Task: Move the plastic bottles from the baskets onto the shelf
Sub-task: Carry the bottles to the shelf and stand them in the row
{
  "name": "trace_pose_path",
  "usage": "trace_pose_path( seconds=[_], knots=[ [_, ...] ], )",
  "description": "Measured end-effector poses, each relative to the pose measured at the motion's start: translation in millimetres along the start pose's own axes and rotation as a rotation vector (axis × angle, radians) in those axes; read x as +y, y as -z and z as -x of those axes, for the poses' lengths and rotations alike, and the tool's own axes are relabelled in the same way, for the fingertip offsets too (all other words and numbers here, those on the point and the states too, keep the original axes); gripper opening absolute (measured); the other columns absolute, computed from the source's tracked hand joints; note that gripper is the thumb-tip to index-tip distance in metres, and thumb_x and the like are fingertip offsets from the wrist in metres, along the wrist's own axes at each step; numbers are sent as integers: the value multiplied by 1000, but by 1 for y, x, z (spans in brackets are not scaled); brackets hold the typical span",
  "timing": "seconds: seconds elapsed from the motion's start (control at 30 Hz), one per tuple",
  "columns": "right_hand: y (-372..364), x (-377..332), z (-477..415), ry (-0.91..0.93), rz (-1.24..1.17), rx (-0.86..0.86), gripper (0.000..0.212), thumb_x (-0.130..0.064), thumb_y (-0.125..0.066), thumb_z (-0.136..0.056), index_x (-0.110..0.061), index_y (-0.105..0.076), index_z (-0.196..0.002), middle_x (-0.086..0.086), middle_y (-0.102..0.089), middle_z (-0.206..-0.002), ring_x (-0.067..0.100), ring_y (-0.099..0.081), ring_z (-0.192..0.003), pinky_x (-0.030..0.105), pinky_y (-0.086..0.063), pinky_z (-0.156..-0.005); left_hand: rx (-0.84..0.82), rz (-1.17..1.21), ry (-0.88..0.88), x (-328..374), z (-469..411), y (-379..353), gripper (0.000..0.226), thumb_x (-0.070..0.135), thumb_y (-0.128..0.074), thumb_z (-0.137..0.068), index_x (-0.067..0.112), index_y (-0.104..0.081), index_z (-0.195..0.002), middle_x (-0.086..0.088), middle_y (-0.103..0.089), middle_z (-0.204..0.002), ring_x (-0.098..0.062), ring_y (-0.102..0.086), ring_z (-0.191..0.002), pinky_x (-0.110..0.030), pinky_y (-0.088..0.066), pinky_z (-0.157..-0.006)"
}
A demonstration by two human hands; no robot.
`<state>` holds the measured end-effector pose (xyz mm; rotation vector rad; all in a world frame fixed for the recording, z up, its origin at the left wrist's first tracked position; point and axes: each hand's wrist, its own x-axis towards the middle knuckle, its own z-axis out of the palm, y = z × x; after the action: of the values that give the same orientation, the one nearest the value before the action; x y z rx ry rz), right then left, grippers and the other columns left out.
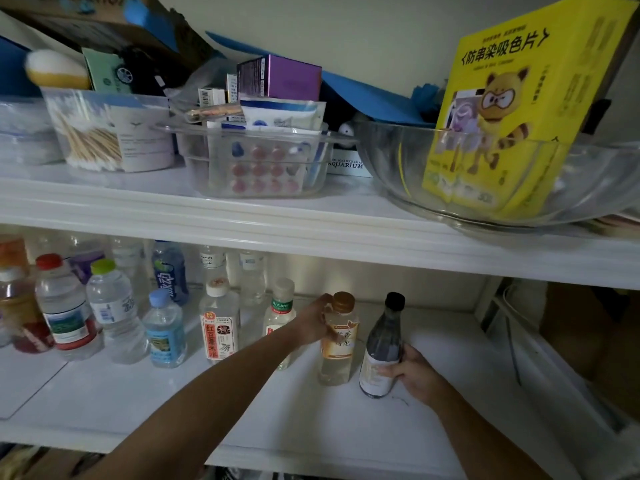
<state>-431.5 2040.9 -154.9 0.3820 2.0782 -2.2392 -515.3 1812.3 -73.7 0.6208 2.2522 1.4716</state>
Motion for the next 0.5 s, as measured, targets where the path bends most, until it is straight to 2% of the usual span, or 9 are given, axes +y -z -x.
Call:
trace_pose_path(
  seconds=[0.07,0.13,0.23,0.3,0.37,0.43,0.5],
  knots=[
    [2,-1,1,7,29,-18,60,23,-70,-63,-7,-60,-115,13,-71,-110,33,-62,-109,45,-49,-96,8,-1,7,0,1,-1,70,-13,-77,-67,5,-45,-127,-17,-58,-127,-33,-55,-119,-51,-47,-101],
    [2,-2,4,8,40,-16,61,23,-69,-65,-9,-58,-116,11,-71,-110,32,-61,-111,44,-48,-98,11,-14,13,1,1,-1,68,-12,-76,-68,6,-46,-126,-17,-59,-126,-33,-56,-118,-50,-47,-101],
    [-4,0,12,9,50,-3,63,20,-70,-68,-16,-55,-119,8,-67,-118,28,-59,-114,33,-51,-90,14,-16,20,2,1,-2,67,-12,-76,-69,8,-47,-126,-15,-60,-125,-31,-56,-117,-45,-48,-100],
    [-13,6,17,10,97,27,73,13,-77,-67,-17,-48,-128,6,-61,-125,25,-57,-116,29,-51,-85,16,-17,27,1,1,-2,67,-12,-75,-69,8,-47,-126,-15,-60,-124,-31,-56,-117,-44,-48,-99],
    [-26,12,20,13,205,190,87,0,-87,-62,-20,-39,-132,3,-48,-133,24,-48,-120,36,-49,-89,19,-21,35,1,2,-3,66,-12,-75,-70,9,-47,-126,-14,-60,-125,-31,-56,-117,-46,-48,-100],
    [-39,15,21,49,356,430,97,-12,-92,-56,-19,-35,-134,3,-34,-134,23,-35,-127,41,-43,-101,24,-24,40,1,2,-3,66,-11,-75,-70,10,-47,-126,-13,-59,-125,-31,-55,-118,-46,-47,-100],
    [-48,16,20,126,410,546,94,-15,-93,-53,-15,-39,-130,6,-38,-131,25,-37,-126,40,-42,-100,28,-29,49,2,3,-4,67,-11,-75,-70,11,-48,-127,-12,-59,-125,-31,-54,-119,-46,-46,-102]
  ],
)
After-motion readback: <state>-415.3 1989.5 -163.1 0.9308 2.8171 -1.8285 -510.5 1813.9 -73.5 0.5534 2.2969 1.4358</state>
